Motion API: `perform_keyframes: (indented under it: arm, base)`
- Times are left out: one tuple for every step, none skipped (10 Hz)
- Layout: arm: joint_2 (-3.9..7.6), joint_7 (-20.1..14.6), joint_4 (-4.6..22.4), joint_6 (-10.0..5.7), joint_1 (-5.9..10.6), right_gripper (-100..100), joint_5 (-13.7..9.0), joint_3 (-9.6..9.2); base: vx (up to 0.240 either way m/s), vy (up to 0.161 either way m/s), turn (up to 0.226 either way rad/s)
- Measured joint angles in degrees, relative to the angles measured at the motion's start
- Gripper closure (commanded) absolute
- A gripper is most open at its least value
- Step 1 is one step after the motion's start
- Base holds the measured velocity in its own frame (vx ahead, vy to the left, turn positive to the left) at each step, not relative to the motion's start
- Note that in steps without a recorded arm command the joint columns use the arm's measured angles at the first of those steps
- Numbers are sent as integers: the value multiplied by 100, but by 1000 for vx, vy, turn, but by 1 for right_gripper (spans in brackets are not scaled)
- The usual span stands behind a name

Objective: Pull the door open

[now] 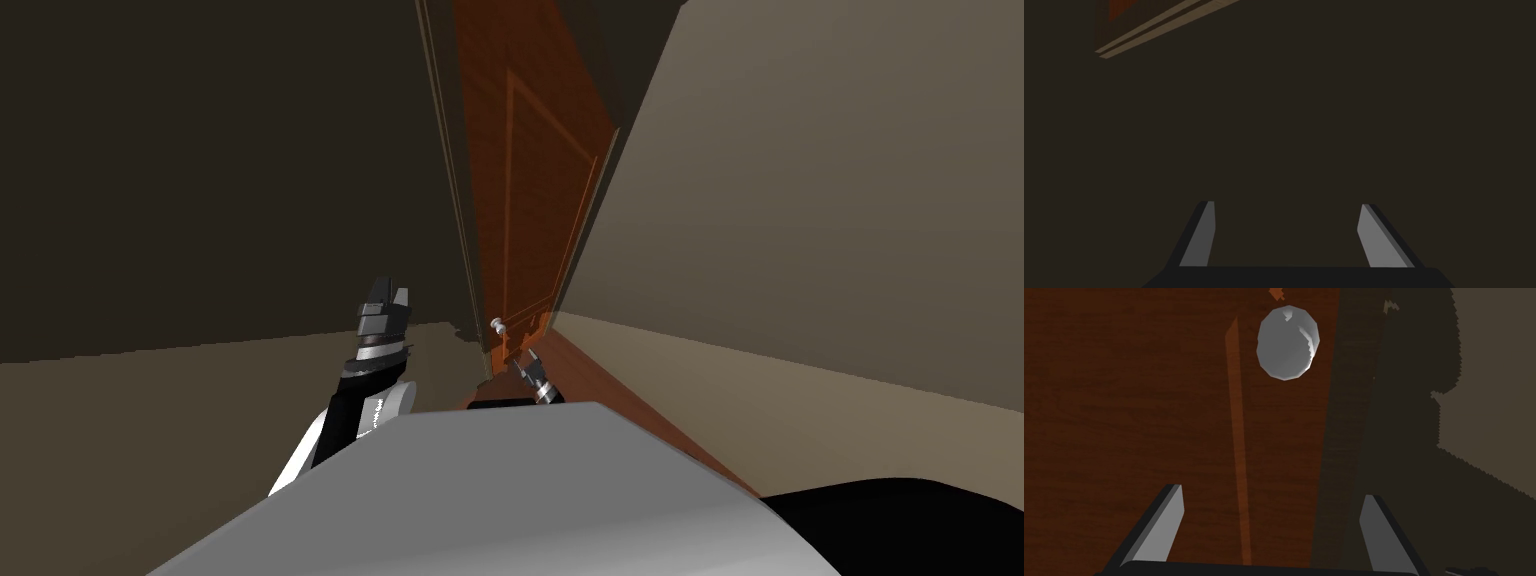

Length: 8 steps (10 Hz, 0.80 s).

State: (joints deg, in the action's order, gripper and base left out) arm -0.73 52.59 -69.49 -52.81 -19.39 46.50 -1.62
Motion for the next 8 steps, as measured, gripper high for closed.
perform_keyframes:
  arm:
    - [-36,133,183,-55,43,-100,57,20]
    - [-79,226,217,-70,8,-100,146,-5]
    - [-123,302,243,-66,-29,-100,239,-33]
    - [-143,370,341,-89,9,-100,264,-20]
    - [-177,460,461,-137,32,-100,296,-6]
    - [-180,482,475,-149,34,-100,301,-5]
    - [-100,516,564,-142,99,-100,238,-13]
    - [0,543,664,-111,204,-100,165,-21]
  base:
    - [157,-21,42]
    - [172,-28,51]
    - [99,-16,18]
    - [65,-9,42]
    - [25,-7,12]
    - [-80,6,-38]
    - [-145,4,-50]
    - [-152,9,-38]
